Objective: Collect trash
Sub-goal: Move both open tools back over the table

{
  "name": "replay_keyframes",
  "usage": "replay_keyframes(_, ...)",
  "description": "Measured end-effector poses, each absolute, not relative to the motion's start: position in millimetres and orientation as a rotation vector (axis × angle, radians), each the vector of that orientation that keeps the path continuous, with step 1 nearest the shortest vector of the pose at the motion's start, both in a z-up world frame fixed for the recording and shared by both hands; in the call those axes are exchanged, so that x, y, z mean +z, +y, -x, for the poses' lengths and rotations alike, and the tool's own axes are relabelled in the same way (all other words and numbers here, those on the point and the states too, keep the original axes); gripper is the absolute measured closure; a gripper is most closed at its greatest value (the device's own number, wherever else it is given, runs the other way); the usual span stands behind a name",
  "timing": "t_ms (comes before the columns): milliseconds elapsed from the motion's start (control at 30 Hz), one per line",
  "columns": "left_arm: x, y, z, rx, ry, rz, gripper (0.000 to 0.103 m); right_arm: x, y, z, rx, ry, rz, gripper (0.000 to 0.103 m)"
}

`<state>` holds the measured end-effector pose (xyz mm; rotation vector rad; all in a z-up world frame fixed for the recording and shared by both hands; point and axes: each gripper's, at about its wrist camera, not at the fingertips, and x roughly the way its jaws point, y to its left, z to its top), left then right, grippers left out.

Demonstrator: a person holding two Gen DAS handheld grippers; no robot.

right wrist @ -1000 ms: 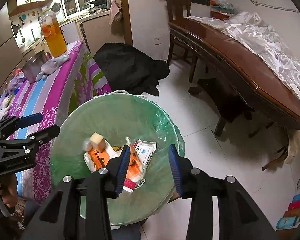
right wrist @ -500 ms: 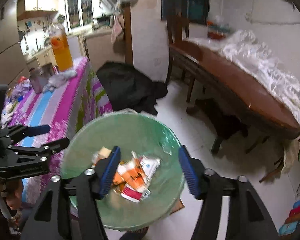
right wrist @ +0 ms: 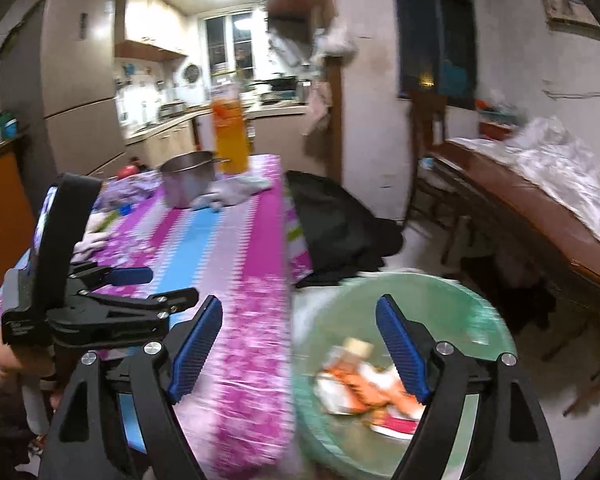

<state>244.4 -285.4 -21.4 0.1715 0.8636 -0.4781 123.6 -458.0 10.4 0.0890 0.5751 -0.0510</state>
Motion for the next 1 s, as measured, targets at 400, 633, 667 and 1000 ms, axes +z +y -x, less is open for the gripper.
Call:
replay_keyframes(400,-25.1,-124.2,-280.1,-0.253,0.867,-0.058,0.032,4.7,-343.5,-176.3,0.137,0.611,-0.054,0.022)
replay_keyframes(633,-25.1,26.8,-297.3,-0.03,0.872,0.182,0.032,2.4,-287.8,-205.2,0.228,0.638,-0.034,0.022)
replay_keyframes(667,-26.7,52.3,-299.9,0.006,0.878,0.238,0.032,1.8,-276.8,-209.9,0.245,0.643,-0.029,0.022)
replay_keyframes(1000,-45.9,134.7,-338.0,0.155,0.963,0.441,0.031,-4.1,-217.2,-244.8,0.346,0.659,0.005,0.022)
